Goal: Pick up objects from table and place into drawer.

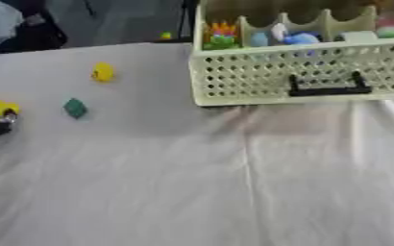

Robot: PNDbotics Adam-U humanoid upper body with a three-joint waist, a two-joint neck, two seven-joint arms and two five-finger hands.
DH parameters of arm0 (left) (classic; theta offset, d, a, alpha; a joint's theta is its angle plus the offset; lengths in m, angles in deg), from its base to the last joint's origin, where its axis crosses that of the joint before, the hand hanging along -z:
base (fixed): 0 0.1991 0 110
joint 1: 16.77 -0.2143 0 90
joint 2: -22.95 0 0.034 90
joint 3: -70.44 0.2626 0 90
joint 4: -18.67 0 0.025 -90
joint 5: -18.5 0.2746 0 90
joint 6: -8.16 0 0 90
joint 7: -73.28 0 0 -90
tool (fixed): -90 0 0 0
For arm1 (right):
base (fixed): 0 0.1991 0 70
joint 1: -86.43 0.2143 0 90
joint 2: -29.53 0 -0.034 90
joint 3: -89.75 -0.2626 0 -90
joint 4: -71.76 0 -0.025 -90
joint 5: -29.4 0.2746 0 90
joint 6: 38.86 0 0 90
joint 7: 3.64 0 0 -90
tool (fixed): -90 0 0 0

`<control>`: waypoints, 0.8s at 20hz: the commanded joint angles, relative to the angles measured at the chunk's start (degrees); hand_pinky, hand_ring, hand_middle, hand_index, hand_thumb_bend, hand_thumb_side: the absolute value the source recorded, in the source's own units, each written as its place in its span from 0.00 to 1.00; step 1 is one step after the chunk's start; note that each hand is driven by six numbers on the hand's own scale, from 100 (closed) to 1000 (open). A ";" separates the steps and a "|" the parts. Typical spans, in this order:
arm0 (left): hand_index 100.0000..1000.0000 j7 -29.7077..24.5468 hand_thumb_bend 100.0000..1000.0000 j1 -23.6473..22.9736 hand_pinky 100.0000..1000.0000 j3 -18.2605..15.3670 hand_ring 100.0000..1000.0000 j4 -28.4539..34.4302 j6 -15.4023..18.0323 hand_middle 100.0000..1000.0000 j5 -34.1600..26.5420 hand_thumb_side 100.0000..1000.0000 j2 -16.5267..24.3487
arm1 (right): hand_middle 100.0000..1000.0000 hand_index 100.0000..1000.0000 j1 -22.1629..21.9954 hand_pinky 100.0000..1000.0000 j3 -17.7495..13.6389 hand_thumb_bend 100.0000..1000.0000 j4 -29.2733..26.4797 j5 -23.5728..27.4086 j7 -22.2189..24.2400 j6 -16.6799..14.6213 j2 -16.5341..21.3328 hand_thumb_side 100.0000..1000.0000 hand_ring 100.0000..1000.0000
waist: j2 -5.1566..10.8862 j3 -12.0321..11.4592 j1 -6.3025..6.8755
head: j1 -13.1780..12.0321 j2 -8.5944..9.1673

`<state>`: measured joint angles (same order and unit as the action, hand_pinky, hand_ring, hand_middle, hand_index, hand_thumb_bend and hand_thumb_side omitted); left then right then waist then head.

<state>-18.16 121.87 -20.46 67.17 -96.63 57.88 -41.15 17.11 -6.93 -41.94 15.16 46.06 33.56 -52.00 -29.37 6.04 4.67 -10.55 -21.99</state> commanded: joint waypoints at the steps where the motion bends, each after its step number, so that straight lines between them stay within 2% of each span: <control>1: 0.79 -0.04 0.00 0.88 0.10 -0.16 0.29 -0.04 -0.11 0.59 -0.36 0.65 1.17 | 0.29 0.79 0.32 0.44 -0.28 0.00 -0.90 -0.05 -0.04 0.01 0.62 0.40 0.33 | 1.05 0.07 -0.19 | -0.27 0.40; 16: 0.69 2.40 0.00 0.99 0.03 -0.24 0.24 0.13 -0.15 0.51 -1.11 0.58 0.92 | 0.29 0.79 -0.06 0.44 -0.53 0.00 -0.90 0.49 -0.04 0.16 0.25 0.40 0.33 | 1.63 0.04 -0.22 | -0.26 0.43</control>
<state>-16.14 122.22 -20.45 66.89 -96.78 57.09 -41.45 17.00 -6.96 -41.94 15.21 46.03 33.60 -52.51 -29.33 6.04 4.63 -10.56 -21.99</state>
